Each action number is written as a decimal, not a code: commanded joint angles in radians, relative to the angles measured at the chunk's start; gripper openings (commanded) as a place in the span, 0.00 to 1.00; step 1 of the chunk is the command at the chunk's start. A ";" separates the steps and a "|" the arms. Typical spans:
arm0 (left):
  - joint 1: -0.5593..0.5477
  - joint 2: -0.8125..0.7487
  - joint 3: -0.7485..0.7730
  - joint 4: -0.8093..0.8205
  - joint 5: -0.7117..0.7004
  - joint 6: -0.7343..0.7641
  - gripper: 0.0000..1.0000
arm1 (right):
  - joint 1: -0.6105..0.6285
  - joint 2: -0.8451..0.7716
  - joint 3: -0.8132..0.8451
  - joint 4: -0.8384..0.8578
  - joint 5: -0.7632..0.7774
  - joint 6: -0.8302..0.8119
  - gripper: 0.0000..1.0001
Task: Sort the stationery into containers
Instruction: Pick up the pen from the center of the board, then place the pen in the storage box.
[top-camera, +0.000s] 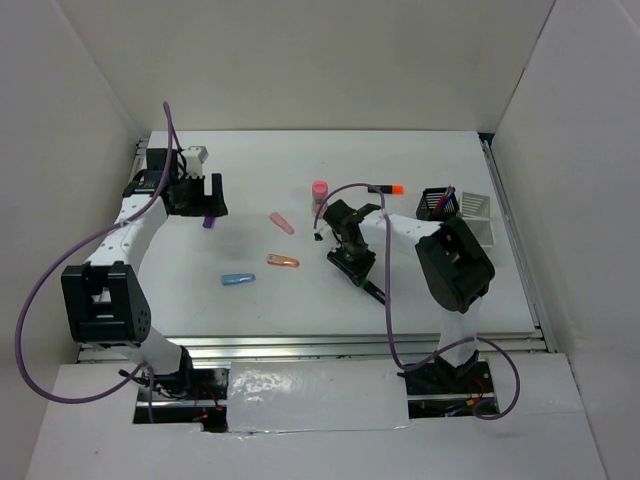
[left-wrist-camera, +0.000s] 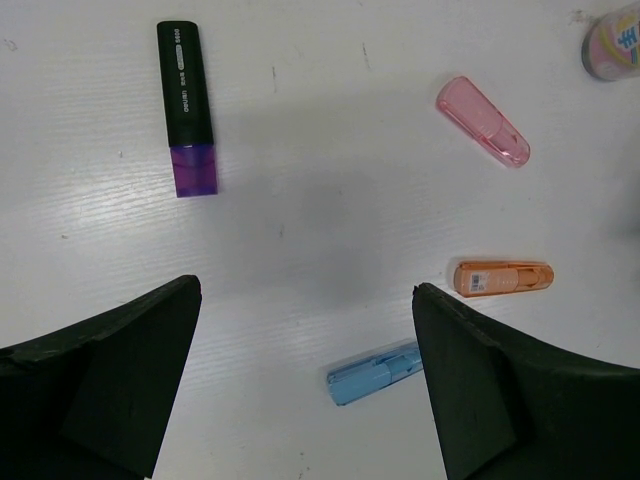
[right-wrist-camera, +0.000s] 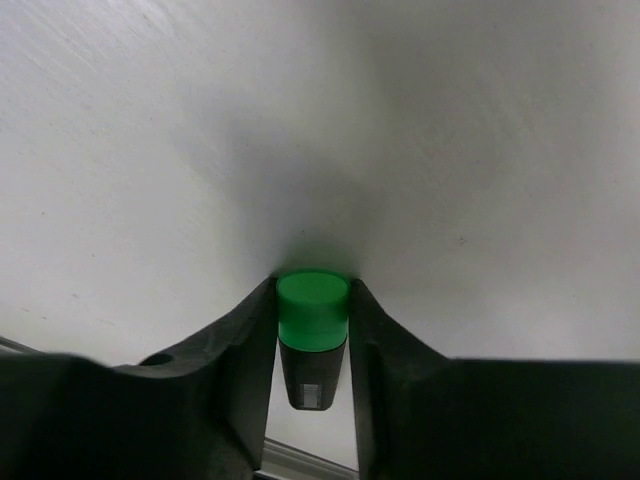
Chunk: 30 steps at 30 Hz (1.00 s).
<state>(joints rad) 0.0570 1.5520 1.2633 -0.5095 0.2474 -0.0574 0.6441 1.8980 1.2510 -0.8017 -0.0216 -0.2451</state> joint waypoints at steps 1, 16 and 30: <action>0.010 -0.030 0.004 0.006 0.003 -0.009 0.99 | 0.008 -0.005 0.011 -0.011 -0.017 0.006 0.31; -0.003 -0.119 -0.024 0.039 0.035 0.016 0.99 | -0.260 -0.283 0.316 -0.042 -0.173 0.049 0.00; -0.089 -0.059 0.038 0.048 0.033 -0.024 0.99 | -0.814 -0.603 0.182 0.435 -0.304 0.277 0.00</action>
<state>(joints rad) -0.0090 1.4834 1.2655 -0.4973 0.2653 -0.0608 -0.1207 1.4086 1.5288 -0.6033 -0.3527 -0.0605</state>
